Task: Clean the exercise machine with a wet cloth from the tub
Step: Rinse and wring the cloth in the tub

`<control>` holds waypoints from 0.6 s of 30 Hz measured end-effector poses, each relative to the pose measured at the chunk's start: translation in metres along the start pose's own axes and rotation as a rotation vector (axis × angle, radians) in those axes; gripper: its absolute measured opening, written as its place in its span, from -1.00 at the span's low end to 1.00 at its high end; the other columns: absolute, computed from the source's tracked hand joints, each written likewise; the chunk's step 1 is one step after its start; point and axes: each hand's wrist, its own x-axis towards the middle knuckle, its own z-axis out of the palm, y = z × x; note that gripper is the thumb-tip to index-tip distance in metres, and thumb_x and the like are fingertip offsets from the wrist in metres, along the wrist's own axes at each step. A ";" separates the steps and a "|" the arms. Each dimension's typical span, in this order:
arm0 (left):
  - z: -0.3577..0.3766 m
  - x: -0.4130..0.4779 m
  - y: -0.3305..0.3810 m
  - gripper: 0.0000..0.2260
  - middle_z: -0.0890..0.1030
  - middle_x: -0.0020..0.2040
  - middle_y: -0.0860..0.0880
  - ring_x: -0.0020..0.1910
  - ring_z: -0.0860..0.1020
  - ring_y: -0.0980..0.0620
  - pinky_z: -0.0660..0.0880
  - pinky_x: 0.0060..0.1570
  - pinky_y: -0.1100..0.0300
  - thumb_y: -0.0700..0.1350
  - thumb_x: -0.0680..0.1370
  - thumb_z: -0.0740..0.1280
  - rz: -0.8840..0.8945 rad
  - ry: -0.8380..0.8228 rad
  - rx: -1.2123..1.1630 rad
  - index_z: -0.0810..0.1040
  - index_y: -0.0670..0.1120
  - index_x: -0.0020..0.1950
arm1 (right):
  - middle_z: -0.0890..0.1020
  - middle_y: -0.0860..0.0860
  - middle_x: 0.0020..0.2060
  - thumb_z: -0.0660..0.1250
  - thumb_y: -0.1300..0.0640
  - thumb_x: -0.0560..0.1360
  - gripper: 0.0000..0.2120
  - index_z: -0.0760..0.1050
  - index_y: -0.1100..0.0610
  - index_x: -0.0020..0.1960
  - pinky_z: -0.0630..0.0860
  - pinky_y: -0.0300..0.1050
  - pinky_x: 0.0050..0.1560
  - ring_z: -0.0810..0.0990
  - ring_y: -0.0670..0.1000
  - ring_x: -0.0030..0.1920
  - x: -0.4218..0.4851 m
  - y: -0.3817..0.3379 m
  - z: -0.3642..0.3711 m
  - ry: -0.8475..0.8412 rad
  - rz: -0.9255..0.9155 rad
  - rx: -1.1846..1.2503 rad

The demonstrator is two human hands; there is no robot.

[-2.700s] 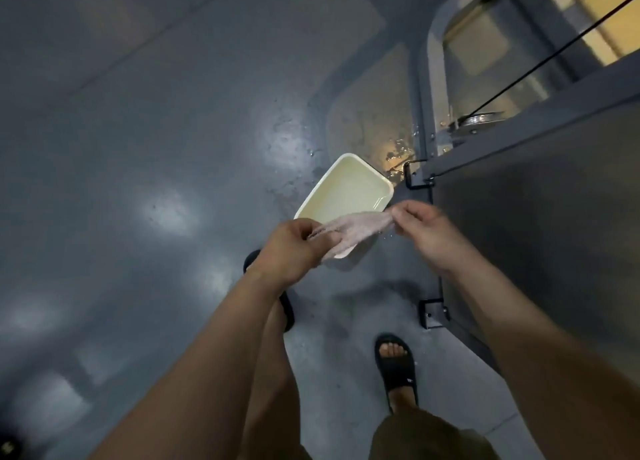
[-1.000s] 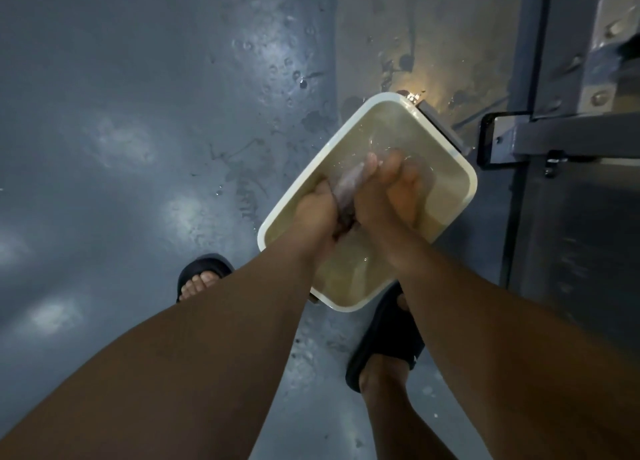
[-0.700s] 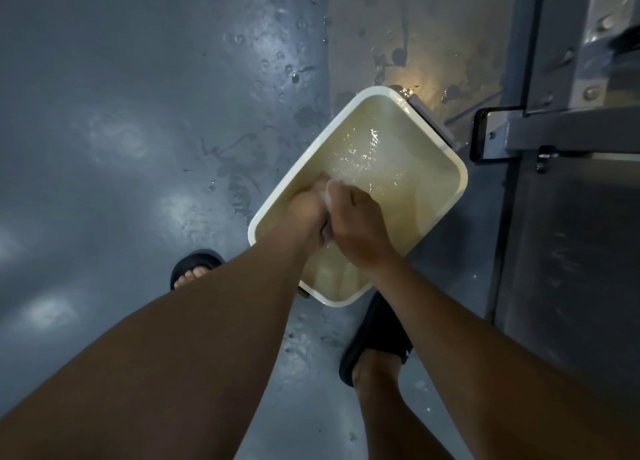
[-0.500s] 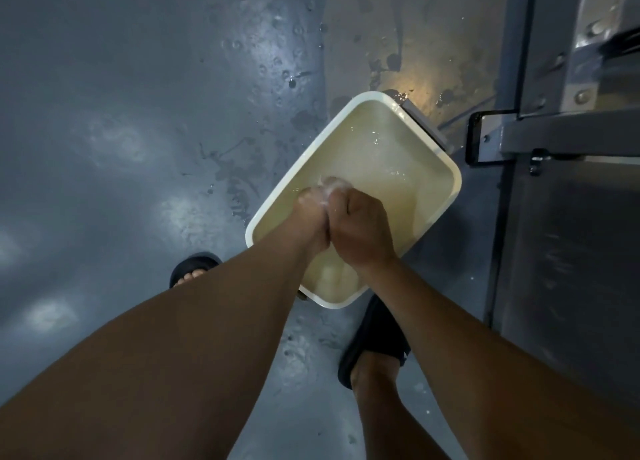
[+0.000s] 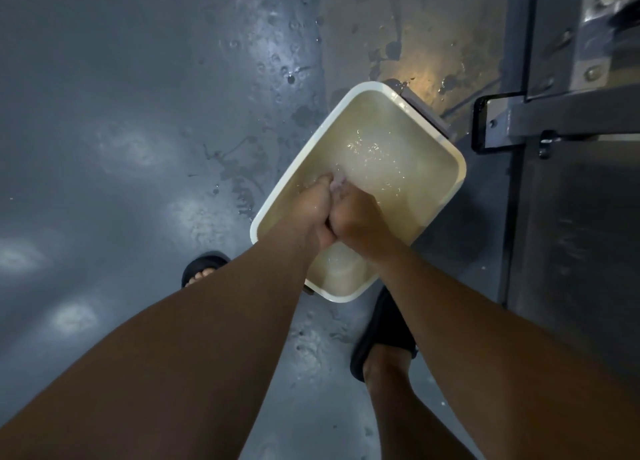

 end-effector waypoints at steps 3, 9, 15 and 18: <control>-0.006 0.006 0.002 -0.66 0.29 -0.48 -0.06 -0.46 0.33 0.03 0.28 -0.52 0.29 -0.36 0.62 0.10 0.051 -0.065 0.039 0.30 -0.14 -0.35 | 0.66 0.18 -0.10 0.03 0.03 0.62 -0.68 0.50 0.13 -0.10 0.51 0.09 -0.05 0.61 0.27 -0.03 -0.031 -0.010 -0.009 0.088 -0.186 0.008; -0.001 0.005 0.008 -0.80 0.52 -0.34 -0.08 -0.39 0.53 0.03 0.47 -0.42 0.32 -0.36 0.61 0.15 0.055 -0.186 -0.043 0.47 -0.17 -0.14 | 0.68 0.26 -0.13 -0.04 -0.14 0.48 -0.46 0.57 0.21 -0.11 0.56 0.06 -0.15 0.66 0.30 -0.14 -0.033 -0.004 -0.012 0.194 -0.322 -0.194; 0.006 0.000 0.005 -0.67 0.59 -0.41 -0.05 -0.49 0.56 0.08 0.51 -0.47 0.27 -0.45 0.60 0.03 0.030 -0.100 -0.080 0.54 -0.25 -0.16 | 0.65 0.12 -0.04 0.14 -0.01 0.65 -0.70 0.54 0.17 0.04 0.55 0.03 0.00 0.62 0.13 -0.06 0.011 0.005 -0.027 0.233 -0.179 -0.131; 0.007 0.001 0.004 -0.60 0.71 -0.09 -0.11 -0.20 0.66 -0.03 0.60 -0.27 0.11 0.03 0.73 0.07 0.047 -0.088 -0.140 0.66 -0.11 0.11 | 0.44 0.18 0.30 0.19 -0.07 0.63 -0.59 0.33 0.10 0.41 0.49 0.10 0.19 0.48 0.21 0.22 0.021 -0.001 -0.021 0.347 0.018 -0.377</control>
